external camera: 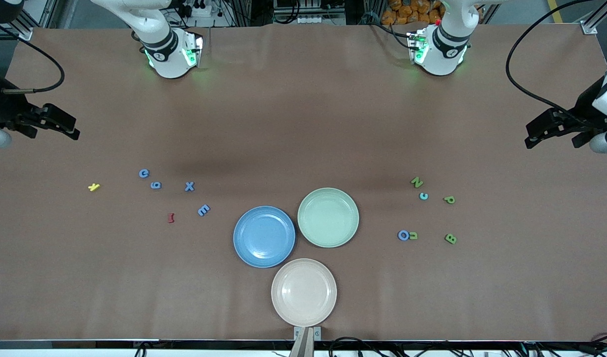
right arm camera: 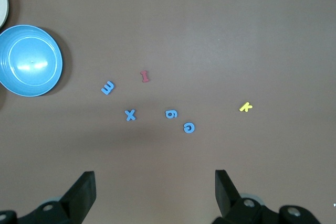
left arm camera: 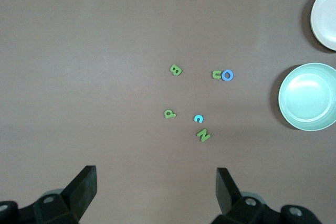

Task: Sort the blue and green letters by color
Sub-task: 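Move both grippers from rest toward the scattered foam letters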

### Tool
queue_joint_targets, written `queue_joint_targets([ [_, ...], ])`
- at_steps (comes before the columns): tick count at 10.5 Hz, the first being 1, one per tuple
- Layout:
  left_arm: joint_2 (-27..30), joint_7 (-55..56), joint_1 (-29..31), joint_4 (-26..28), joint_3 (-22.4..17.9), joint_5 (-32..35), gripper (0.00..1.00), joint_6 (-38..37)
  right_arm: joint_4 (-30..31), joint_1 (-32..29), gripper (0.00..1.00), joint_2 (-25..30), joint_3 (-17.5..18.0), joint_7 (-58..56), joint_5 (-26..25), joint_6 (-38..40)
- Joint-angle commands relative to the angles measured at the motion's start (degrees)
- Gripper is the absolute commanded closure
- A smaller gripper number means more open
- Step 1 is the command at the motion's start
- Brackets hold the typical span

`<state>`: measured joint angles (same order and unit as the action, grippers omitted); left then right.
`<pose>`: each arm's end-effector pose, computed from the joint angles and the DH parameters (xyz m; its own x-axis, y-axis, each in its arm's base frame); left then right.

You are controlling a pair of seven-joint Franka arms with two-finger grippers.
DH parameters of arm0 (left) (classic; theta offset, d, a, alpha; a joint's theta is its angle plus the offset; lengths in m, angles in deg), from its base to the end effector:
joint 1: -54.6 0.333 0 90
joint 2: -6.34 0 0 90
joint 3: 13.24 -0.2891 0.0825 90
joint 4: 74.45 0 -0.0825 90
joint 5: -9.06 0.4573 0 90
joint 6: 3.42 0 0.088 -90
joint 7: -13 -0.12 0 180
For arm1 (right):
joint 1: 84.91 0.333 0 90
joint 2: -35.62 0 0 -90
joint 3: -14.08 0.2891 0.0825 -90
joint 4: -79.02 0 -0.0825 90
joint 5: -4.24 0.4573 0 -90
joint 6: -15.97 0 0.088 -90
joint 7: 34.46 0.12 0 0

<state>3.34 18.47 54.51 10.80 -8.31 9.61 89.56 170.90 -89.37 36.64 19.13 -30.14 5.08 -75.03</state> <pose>0.6473 -0.0545 0.6016 0.9965 0.0081 0.0828 0.0079 -1.0000 0.0028 0.6241 0.0085 0.5793 0.9979 -0.0653 0.0014 -0.0653 -0.9978 -0.0132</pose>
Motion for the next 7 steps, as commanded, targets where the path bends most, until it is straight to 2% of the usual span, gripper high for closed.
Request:
queue_joint_targets([
  [1,0.37,-0.37,-0.01,-0.61,-0.1,1.02,0.0,-0.52,1.02,0.68,0.0,0.82,-0.47,1.04,0.13,-0.75],
  [5,-1.38,-1.86,-0.7,0.09,0.25,0.76,0.0,0.18,1.02,0.94,0.0,-0.05,-0.47,1.04,0.3,-1.29],
  [7,-5.33,-2.04,-0.53,2.19,0.34,0.24,0.0,3.94,0.93,3.47,0.0,-4.34,-0.39,1.21,0.48,-2.16],
])
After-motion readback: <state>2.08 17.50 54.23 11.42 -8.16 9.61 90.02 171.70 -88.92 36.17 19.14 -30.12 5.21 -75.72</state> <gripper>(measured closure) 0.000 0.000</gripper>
